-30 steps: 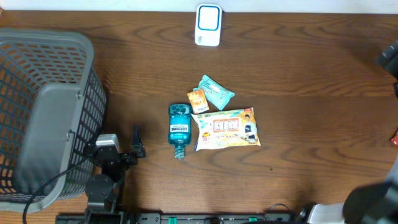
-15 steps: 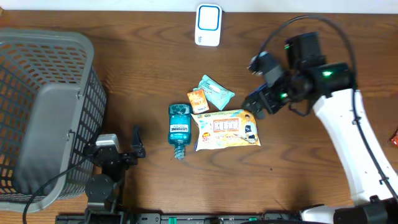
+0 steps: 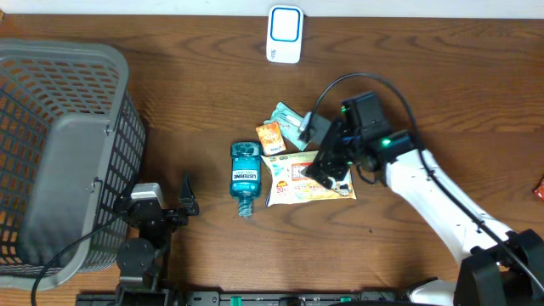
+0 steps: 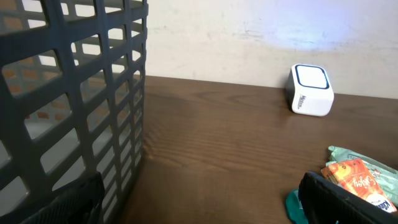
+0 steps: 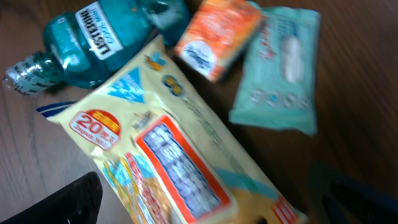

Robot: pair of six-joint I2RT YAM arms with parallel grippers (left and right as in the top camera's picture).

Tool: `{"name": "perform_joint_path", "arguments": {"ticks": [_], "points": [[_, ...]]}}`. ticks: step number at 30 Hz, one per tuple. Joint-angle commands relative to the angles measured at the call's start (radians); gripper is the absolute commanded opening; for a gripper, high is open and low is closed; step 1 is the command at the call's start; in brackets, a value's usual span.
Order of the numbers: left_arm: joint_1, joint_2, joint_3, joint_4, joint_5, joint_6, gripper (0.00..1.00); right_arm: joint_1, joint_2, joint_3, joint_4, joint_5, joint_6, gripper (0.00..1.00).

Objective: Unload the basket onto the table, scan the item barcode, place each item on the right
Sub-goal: 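Reach the right gripper to the wet-wipes pack and grasp it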

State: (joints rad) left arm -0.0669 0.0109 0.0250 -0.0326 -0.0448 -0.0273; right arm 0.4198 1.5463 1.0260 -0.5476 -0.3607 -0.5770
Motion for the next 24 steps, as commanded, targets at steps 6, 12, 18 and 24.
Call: {"name": "perform_joint_path", "arguments": {"ticks": [6,12,18,24], "points": [[0.005,-0.007,-0.021,-0.034,-0.023,-0.008,1.0,0.126,0.144,-0.013,0.027,0.37,-0.001,0.99],[0.005,-0.007,-0.021,-0.034,-0.023,-0.008,1.0,0.128,0.218,-0.013,-0.039,0.378,0.0,0.99],[0.005,-0.007,-0.021,-0.034,-0.023,-0.008,1.0,0.13,0.224,-0.013,-0.017,0.377,0.0,0.47],[0.005,-0.007,-0.021,-0.034,-0.023,-0.008,1.0,0.129,0.223,0.009,-0.006,0.309,0.141,0.01]]}}
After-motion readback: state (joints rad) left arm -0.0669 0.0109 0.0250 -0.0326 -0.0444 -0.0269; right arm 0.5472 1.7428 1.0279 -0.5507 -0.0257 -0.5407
